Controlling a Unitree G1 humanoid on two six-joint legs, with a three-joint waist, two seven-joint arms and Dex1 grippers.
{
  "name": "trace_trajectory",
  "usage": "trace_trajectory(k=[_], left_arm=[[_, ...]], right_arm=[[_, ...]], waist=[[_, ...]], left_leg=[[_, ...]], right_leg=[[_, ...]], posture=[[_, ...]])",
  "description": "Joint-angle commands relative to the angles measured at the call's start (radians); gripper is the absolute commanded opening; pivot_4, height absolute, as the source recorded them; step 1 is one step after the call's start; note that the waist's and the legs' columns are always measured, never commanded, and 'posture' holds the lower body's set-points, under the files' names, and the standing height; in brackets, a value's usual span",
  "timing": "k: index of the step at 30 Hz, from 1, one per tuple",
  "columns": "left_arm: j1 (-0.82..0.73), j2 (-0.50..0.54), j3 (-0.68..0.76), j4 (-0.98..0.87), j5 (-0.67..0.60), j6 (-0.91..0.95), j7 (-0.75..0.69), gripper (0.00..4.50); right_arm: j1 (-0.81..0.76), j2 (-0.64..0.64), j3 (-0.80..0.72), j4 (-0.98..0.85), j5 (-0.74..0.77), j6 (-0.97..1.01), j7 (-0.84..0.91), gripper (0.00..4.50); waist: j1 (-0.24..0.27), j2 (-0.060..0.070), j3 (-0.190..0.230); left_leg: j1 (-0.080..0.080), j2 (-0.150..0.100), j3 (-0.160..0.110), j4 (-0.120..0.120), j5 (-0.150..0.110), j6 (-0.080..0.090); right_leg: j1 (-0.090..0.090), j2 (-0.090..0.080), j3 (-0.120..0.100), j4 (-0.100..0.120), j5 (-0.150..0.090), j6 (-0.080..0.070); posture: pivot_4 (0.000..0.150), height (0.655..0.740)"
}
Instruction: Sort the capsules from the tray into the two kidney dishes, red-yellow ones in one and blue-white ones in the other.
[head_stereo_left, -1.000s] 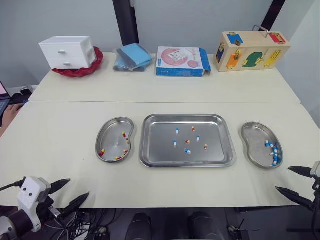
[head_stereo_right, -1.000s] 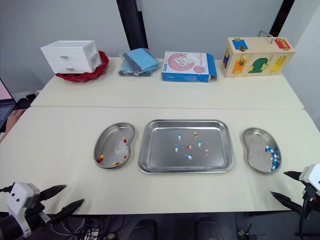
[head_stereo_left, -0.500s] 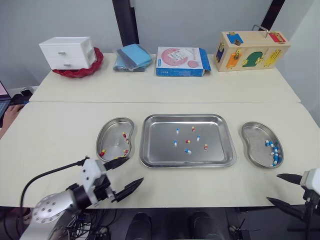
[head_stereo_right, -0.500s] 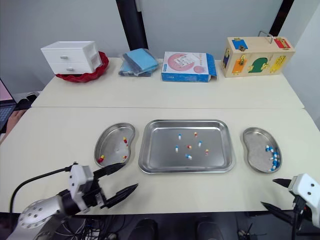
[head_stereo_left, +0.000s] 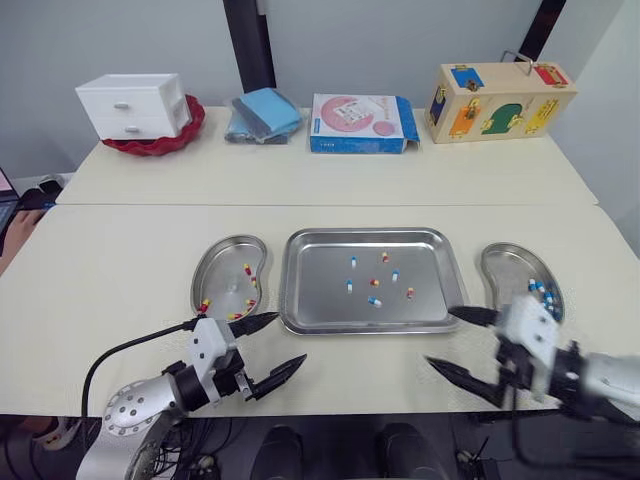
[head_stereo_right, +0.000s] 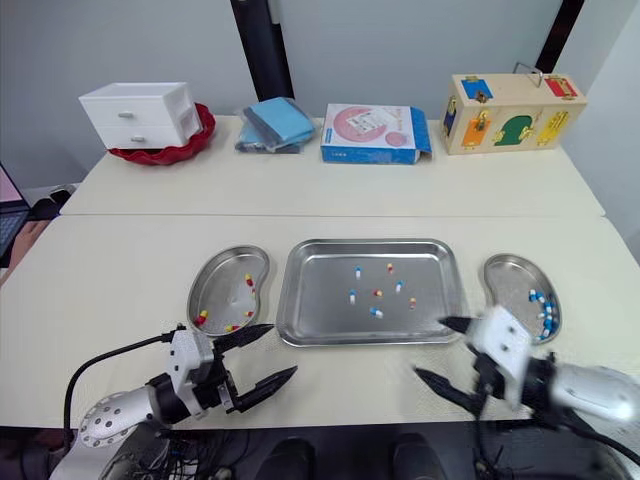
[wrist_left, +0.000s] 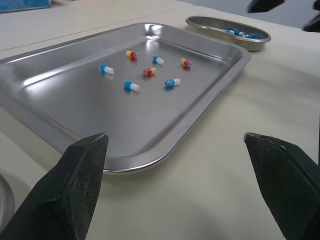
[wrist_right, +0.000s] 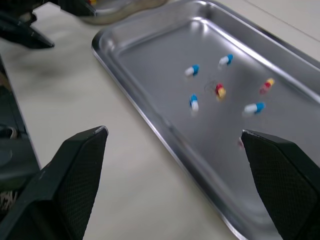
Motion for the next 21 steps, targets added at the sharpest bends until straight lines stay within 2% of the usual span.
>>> trace_trajectory(k=[1, 6, 9, 12, 21], left_arm=[[-0.005, -0.005, -0.014, -0.026, 0.007, -0.02, 0.016, 4.5], [-0.004, -0.004, -0.029, -0.035, 0.01, -0.024, 0.028, 4.5], [-0.007, -0.006, -0.039, -0.032, 0.017, -0.029, 0.034, 4.5], [-0.014, -0.006, -0.048, -0.029, 0.019, -0.031, 0.039, 4.5], [-0.03, -0.011, -0.067, -0.02, 0.024, -0.033, 0.045, 4.5]], right_arm=[[-0.182, 0.086, 0.162, 0.064, -0.055, 0.097, -0.135, 4.11], [-0.366, 0.184, 0.32, 0.15, -0.104, 0.184, -0.219, 2.55], [-0.481, 0.263, 0.423, 0.248, -0.17, 0.242, -0.297, 2.55], [-0.54, 0.326, 0.454, 0.32, -0.199, 0.285, -0.34, 2.55], [-0.584, 0.387, 0.501, 0.443, -0.257, 0.289, -0.364, 2.55]], waist=[[-0.001, 0.0, 0.0], [0.003, 0.0, 0.0], [0.0, 0.0, 0.0], [-0.001, 0.0, 0.0], [-0.001, 0.001, 0.0]], left_leg=[[0.0, 0.0, 0.0, 0.0, 0.0, 0.0], [-0.002, 0.0, -0.001, 0.0, 0.0, 0.0], [-0.003, 0.0, -0.001, -0.001, 0.0, 0.0], [-0.003, 0.0, -0.001, -0.001, 0.0, 0.0], [-0.014, 0.0, -0.001, 0.0, 0.0, 0.0]], right_leg=[[0.0, 0.0, 0.0, 0.0, 0.0, 0.0], [-0.002, 0.0, 0.0, 0.0, 0.0, 0.0], [-0.004, 0.0, 0.0, 0.001, 0.0, 0.0], [-0.005, 0.001, 0.0, 0.002, 0.0, 0.0], [-0.016, 0.0, -0.001, 0.004, 0.0, -0.001]], posture=[[0.15, 0.74], [0.15, 0.74], [0.15, 0.74], [0.15, 0.74], [0.15, 0.74]])
